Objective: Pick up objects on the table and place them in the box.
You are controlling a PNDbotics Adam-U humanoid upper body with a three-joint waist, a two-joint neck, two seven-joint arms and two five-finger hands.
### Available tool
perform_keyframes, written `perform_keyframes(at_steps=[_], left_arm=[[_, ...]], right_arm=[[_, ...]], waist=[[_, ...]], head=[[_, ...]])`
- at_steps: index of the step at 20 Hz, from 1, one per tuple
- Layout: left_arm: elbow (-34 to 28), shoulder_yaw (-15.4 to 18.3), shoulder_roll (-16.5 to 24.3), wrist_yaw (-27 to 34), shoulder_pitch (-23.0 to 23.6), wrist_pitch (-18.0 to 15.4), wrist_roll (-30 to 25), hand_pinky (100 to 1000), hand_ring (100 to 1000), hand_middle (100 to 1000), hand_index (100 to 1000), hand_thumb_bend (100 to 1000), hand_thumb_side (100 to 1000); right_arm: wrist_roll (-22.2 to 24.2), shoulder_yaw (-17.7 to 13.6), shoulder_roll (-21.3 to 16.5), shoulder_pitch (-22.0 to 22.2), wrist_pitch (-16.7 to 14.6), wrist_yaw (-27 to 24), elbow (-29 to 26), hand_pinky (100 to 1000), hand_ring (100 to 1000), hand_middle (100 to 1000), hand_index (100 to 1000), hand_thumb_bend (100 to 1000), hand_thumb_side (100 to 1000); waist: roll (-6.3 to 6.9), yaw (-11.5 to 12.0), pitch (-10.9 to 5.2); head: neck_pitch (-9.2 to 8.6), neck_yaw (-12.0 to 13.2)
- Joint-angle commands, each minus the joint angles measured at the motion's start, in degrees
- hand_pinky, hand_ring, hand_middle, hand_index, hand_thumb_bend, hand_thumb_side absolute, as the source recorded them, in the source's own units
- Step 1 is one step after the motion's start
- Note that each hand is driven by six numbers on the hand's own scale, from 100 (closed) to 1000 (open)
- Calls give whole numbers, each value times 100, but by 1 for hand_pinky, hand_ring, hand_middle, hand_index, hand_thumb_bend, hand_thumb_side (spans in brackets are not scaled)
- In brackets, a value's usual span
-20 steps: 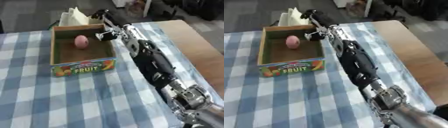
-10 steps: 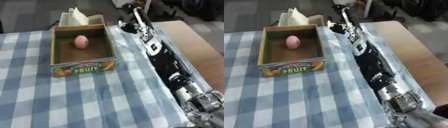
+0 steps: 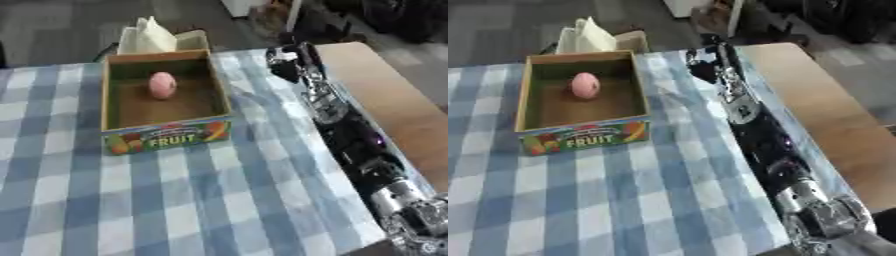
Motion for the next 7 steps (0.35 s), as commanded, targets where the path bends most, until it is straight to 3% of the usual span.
perform_keyframes(at_steps=[1, 7], left_arm=[[-89, 62, 85, 9, -47, -3, 27, 689, 499, 522, 647, 100, 850], [-91, 68, 88, 15, -36, -1, 33, 685, 498, 521, 647, 100, 850]], right_arm=[[-28, -22, -245, -63, -6, -151, -44, 577, 809, 764, 854, 100, 246], [-18, -23, -262, -26, -8, -191, -45, 576, 808, 762, 854, 100, 250]], waist=[[1, -14, -128], [-4, -17, -130]], head=[[-25, 27], [-2, 25]])
